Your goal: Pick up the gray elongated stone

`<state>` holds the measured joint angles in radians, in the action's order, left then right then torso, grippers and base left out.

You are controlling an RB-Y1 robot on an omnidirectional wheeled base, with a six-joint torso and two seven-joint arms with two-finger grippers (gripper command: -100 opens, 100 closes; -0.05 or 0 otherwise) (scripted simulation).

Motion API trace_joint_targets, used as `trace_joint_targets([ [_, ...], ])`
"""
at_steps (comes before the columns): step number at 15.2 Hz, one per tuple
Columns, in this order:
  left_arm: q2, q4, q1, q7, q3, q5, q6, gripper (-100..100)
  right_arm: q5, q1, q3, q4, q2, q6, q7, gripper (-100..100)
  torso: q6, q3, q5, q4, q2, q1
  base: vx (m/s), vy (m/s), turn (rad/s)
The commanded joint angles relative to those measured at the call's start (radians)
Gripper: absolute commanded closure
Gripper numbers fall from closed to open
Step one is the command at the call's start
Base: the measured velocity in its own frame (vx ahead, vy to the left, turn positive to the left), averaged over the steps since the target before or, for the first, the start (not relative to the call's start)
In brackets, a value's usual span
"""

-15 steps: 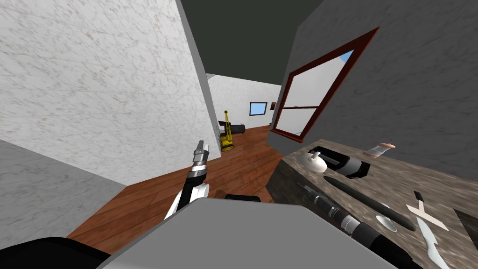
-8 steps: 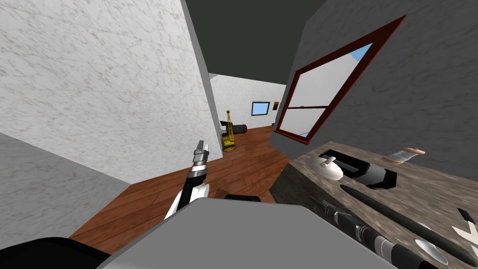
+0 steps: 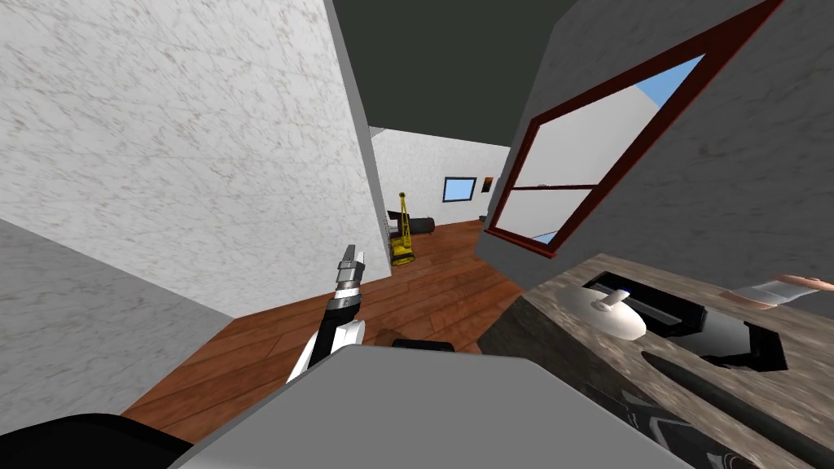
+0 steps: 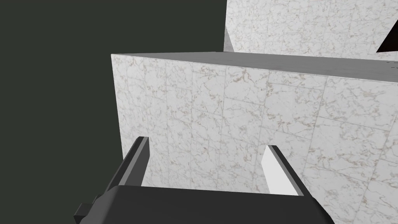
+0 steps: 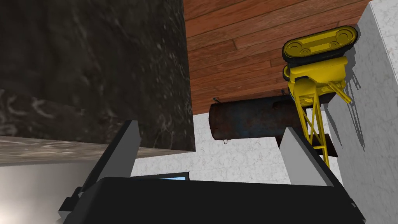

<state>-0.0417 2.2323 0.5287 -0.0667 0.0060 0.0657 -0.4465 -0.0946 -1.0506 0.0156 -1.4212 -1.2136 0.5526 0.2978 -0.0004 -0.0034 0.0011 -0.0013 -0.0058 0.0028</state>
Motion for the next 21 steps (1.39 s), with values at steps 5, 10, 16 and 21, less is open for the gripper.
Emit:
trace_joint_targets([
  [5, 0.0, 0.0, 0.0, 0.0, 0.0, 0.0, 0.0, 0, -0.018, -0.065, -0.029, 0.114, -0.137, -0.002, 0.017, -100, 0.0, -0.001, 0.0, 0.0, -0.002, -0.001, 0.113, 0.017, 0.074],
  [10, 0.0, 0.0, 0.0, 0.0, 0.0, 0.0, 0.0, 0, -0.038, -0.13, -0.066, 0.218, -0.251, 0.001, 0.033, -100, 0.0, -0.002, -0.001, -0.001, -0.003, -0.004, 0.131, -0.024, 0.077],
  [16, 0.0, 0.0, 0.0, 0.0, 0.0, 0.0, 0.0, 0, -0.065, -0.197, -0.129, 0.304, -0.35, 0.013, 0.051, -100, 0.0, -0.003, -0.003, -0.001, -0.005, -0.01, 0.14, -0.106, 0.083],
  [21, 0.001, 0.0, 0.0, 0.0, 0.001, 0.0, 0.0, 0, -0.091, -0.243, -0.21, 0.321, -0.376, 0.034, 0.062, -100, 0.001, -0.001, -0.005, 0.0, -0.002, -0.019, 0.11, -0.223, 0.051],
])
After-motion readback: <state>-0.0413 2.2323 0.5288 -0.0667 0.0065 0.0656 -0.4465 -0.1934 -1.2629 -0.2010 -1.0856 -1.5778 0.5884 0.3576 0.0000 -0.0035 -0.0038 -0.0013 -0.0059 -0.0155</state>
